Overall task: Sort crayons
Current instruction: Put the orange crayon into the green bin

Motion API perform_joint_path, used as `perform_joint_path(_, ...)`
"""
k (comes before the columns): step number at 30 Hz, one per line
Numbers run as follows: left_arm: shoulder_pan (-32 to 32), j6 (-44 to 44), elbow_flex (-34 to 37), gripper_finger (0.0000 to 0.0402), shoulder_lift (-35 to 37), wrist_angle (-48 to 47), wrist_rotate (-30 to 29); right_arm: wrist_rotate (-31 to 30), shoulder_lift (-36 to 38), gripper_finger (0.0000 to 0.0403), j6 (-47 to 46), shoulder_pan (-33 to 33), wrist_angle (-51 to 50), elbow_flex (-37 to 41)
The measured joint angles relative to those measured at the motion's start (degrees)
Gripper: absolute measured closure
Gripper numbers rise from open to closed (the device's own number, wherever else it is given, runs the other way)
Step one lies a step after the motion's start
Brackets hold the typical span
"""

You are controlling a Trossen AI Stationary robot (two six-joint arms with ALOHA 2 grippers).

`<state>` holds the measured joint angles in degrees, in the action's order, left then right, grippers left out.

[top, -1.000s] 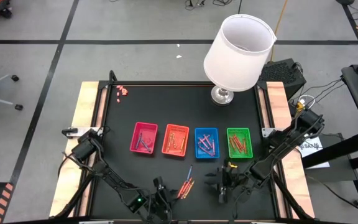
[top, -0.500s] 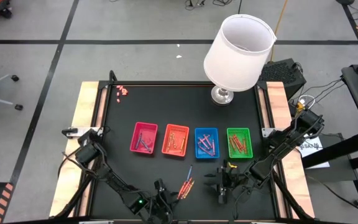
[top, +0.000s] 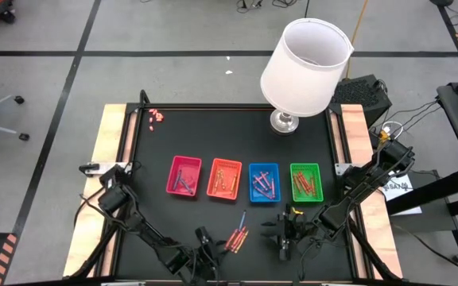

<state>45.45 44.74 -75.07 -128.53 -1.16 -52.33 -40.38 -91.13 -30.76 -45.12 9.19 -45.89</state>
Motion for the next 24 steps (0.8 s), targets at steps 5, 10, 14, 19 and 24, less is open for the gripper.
perform_joint_path(5, 0.18, 0.03, 0.0, 0.026, 0.63, -2.46, 0.84, 0.0, 0.0, 0.0273, 0.05, 0.0, 0.0, 0.0)
perform_joint_path(10, 0.3, 4.55, -0.03, 0.026, 1.12, -6.55, 0.78, 0.0, 0.0, 0.0273, 0.13, 0.0, -0.01, 0.0)
perform_joint_path(14, 0.33, 10.58, -0.04, 0.026, 1.45, -10.6, 0.71, 0.0, 0.0, 0.0273, 0.18, 0.02, -0.04, 0.0)
perform_joint_path(19, 0.3, 12.8, 0.01, 0.026, 2.53, -12.83, 0.39, 0.0, 0.0, 0.0273, 0.18, 0.02, -0.08, 0.02)
perform_joint_path(24, 0.28, 13.44, 0.13, 0.026, 4.66, -15.02, -0.17, 0.0, 0.02, 0.0273, 0.18, 0.02, -0.18, 0.02)
